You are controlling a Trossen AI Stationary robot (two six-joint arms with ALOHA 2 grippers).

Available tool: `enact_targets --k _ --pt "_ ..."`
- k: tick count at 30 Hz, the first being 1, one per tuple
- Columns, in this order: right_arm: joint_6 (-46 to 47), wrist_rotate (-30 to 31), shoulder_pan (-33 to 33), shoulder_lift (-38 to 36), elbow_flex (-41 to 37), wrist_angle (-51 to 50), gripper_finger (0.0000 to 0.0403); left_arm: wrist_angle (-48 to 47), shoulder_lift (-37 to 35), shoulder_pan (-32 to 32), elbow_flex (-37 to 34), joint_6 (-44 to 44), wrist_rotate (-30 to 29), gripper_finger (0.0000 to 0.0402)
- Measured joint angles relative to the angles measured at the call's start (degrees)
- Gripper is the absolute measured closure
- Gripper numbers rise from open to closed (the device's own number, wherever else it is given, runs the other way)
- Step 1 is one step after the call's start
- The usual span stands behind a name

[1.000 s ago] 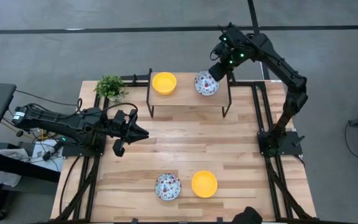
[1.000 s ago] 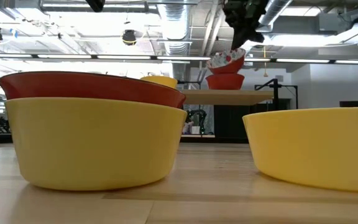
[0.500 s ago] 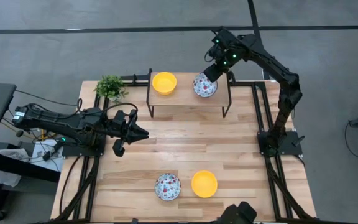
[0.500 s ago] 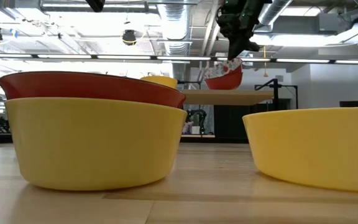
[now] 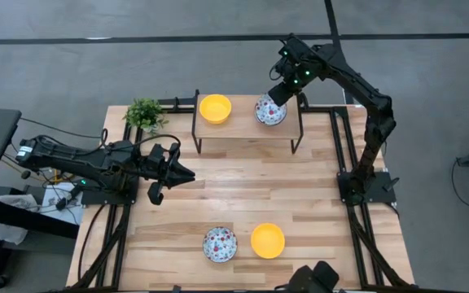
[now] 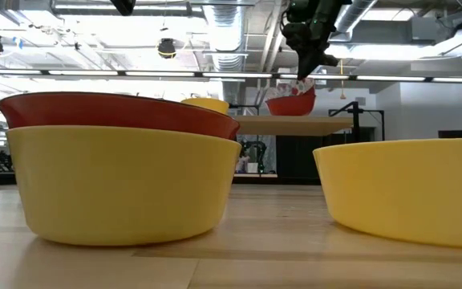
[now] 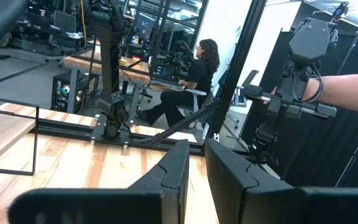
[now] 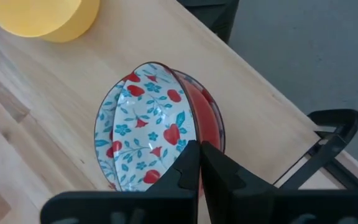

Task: Pick & Place Mini bowls
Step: Stack the right white bowl on top of the white bowl on the shelf, then stack the white bowl on top of the white bowls on the shelf

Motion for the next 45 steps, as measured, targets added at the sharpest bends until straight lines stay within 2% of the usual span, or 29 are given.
enact_targets --k 7,14,29,34,39,45 --pt "-0.48 0.5 0.24 1.95 0.04 0.14 0.0403 0.0 0.0 0.0 0.0 -0.02 0.0 0.0348" --pt "-1.56 4.18 0.92 2.23 0.02 0.61 0.0403 0.0 0.0 0.0 0.0 -0.02 0.0 0.0348" --pt "-2.99 4.71 0.81 2.45 0.02 -0.13 0.04 -0.02 0.0 0.0 0.0 0.0 0.0 0.0348" --pt "-3.12 4.77 0.81 2.45 0.02 -0.17 0.0363 -0.02 0.0 0.0 0.0 0.0 0.01 0.0348" --pt "-3.03 7.3 0.81 2.45 0.02 -0.2 0.0319 -0.04 0.0 0.0 0.0 -0.01 0.01 0.0348" --pt "-3.05 7.31 0.92 2.45 0.02 -0.15 0.03 -0.04 0.0 0.0 0.0 -0.02 0.02 0.0348"
